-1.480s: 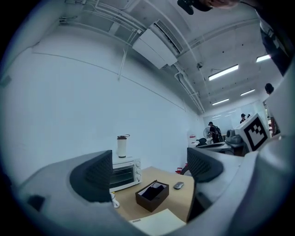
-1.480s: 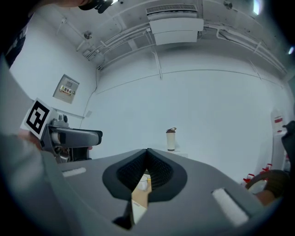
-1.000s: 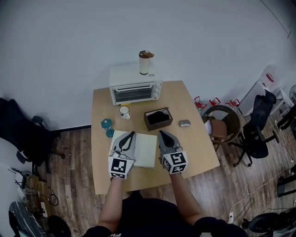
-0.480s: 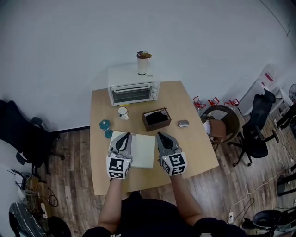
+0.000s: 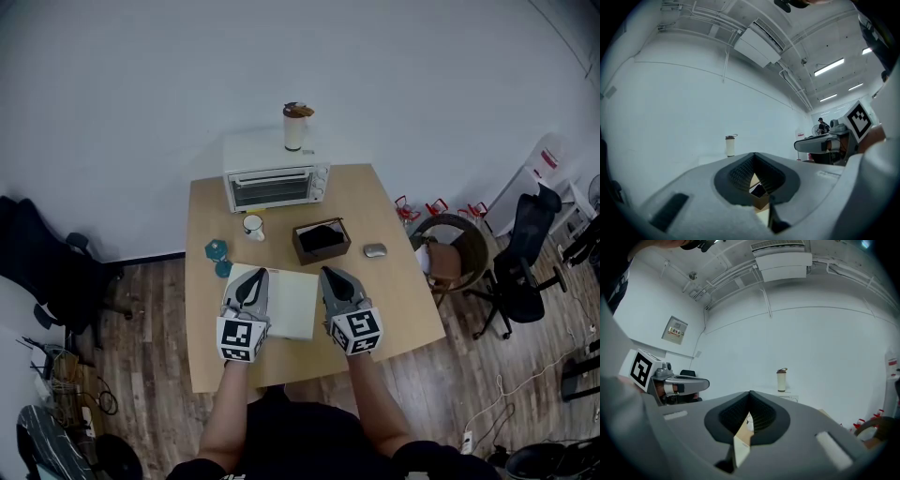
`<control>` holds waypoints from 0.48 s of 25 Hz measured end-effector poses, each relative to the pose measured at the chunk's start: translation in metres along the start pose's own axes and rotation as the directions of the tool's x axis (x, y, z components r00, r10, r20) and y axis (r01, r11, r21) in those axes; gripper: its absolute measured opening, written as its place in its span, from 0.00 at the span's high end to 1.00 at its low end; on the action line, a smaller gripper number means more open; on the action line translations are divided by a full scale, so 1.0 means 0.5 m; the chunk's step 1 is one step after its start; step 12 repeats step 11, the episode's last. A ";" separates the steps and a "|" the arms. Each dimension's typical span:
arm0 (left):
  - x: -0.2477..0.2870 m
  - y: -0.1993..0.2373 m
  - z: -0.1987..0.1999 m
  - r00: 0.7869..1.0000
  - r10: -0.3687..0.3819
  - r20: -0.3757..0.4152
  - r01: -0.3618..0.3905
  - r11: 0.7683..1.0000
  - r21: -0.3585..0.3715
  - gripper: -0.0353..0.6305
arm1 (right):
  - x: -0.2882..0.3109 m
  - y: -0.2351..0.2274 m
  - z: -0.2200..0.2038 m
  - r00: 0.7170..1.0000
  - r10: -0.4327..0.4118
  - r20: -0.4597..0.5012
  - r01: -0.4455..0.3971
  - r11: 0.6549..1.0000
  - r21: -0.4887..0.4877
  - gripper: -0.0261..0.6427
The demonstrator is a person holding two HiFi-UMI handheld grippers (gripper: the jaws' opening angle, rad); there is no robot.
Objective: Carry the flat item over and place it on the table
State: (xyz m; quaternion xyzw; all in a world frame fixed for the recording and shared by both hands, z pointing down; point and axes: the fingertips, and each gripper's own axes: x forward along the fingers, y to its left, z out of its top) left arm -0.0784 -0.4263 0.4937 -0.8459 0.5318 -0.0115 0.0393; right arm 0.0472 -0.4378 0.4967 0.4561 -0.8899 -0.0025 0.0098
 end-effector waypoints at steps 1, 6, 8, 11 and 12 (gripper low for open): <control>-0.002 0.001 0.000 1.000 0.001 0.001 -0.001 1.000 -0.001 0.94 | -0.001 0.003 0.001 1.000 0.005 0.003 -0.005 1.000 -0.003 0.95; -0.006 0.008 0.003 1.000 0.005 0.011 -0.005 1.000 -0.002 0.94 | 0.004 0.011 0.003 1.000 0.014 0.007 -0.014 1.000 0.000 0.95; -0.009 0.014 0.003 1.000 0.013 0.015 -0.013 1.000 -0.001 0.94 | 0.008 0.011 -0.002 1.000 0.011 -0.001 -0.011 1.000 0.004 0.95; -0.010 0.024 0.003 1.000 0.017 0.018 -0.017 1.000 -0.003 0.94 | 0.016 0.011 -0.011 1.000 0.007 -0.017 -0.007 1.000 0.016 0.95; -0.010 0.024 0.003 1.000 0.017 0.018 -0.017 1.000 -0.003 0.94 | 0.016 0.011 -0.011 1.000 0.007 -0.017 -0.007 1.000 0.016 0.95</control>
